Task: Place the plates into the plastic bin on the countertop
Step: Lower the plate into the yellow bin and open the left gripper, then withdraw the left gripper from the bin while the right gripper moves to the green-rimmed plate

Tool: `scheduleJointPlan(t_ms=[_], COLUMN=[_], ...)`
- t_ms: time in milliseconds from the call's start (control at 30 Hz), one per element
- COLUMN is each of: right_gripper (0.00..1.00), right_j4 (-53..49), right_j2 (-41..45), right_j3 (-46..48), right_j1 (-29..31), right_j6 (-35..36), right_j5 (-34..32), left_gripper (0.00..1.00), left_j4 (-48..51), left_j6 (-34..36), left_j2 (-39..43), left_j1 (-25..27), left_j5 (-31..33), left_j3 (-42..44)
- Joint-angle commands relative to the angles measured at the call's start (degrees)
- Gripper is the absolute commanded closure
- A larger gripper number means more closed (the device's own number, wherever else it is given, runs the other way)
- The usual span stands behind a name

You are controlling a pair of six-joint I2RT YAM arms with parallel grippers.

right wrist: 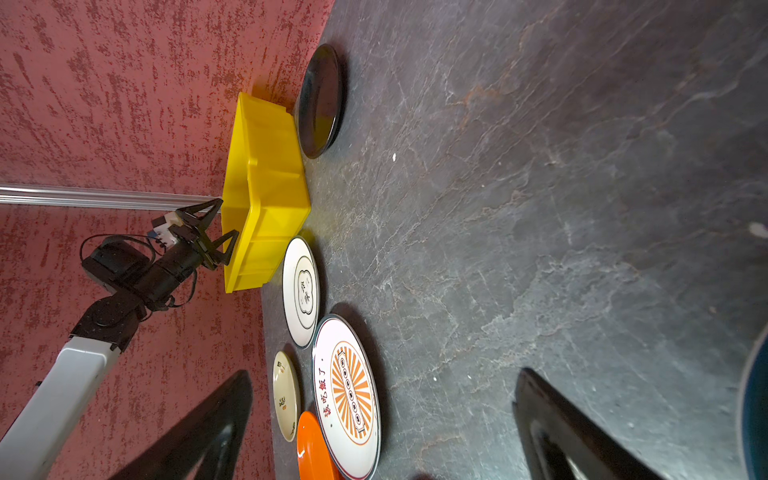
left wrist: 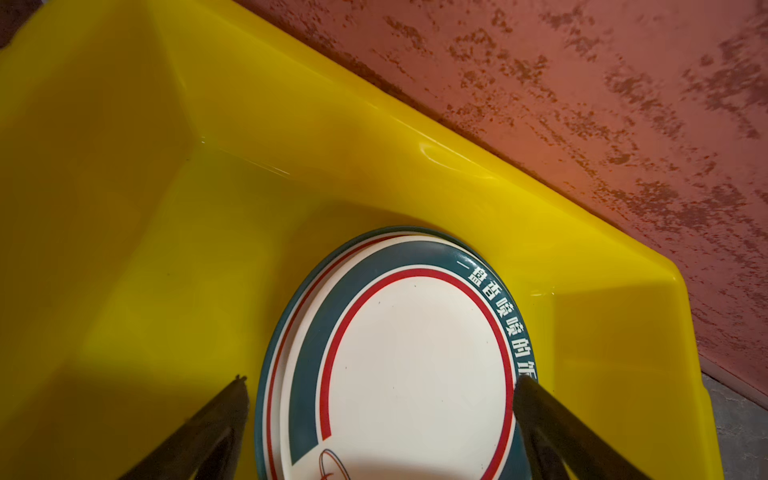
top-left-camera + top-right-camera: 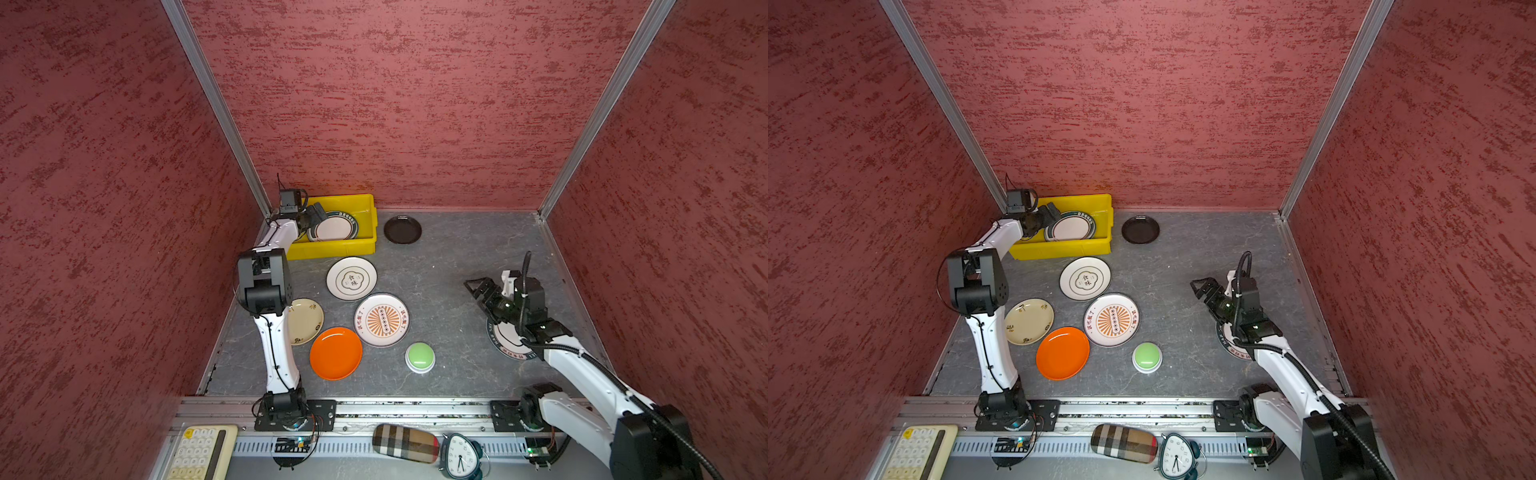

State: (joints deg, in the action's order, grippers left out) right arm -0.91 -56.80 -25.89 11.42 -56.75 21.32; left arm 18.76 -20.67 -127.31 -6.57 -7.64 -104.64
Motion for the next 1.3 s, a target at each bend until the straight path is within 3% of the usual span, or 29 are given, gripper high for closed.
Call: scheduleJointPlan(t_ms=[0, 133, 400, 500, 700, 1033, 1267], right_gripper=[0.01, 0.01, 0.01, 0.01, 0.01, 0.01, 0.01], right_j4=[2.5, 3.8, 3.2, 3.6, 1.0, -4.8, -9.5], right_j2=[-1.0, -2.0, -3.8, -4.2, -4.7, -0.6, -2.6], right_j3=[-2.0, -1.9, -3.1, -3.3, -4.4, -4.7, -7.0], right_j1=[-0.2, -0.2, -0.2, -0.2, -0.2, -0.1, -0.1], right_j6=[0.2, 0.3, 3.3, 3.5, 5.7, 8.4, 11.3], right_j5=[-0.9, 0.1, 2.2, 4.0, 5.5, 5.7, 6.6], left_gripper=[0.0, 0.01, 0.0, 0.01, 0.01, 0.01, 0.01], left_j4=[-1.0, -0.6, -3.4, -0.1, -6.0, -6.1, -1.9], left_j6=[1.6, 1.4, -4.4, -8.6, -14.2, -15.9, -15.0], left_j2=[2.2, 5.0, 20.5, 24.4, 36.0, 58.8, 69.4], left_j1=[0.2, 0.2, 0.2, -0.7, -1.7, 0.3, 1.9], left_j5=[-0.8, -0.8, 2.1, -4.9, -13.1, -14.7, -14.9], left_j3=[0.2, 1.8, 15.8, 18.4, 34.7, 56.0, 64.3])
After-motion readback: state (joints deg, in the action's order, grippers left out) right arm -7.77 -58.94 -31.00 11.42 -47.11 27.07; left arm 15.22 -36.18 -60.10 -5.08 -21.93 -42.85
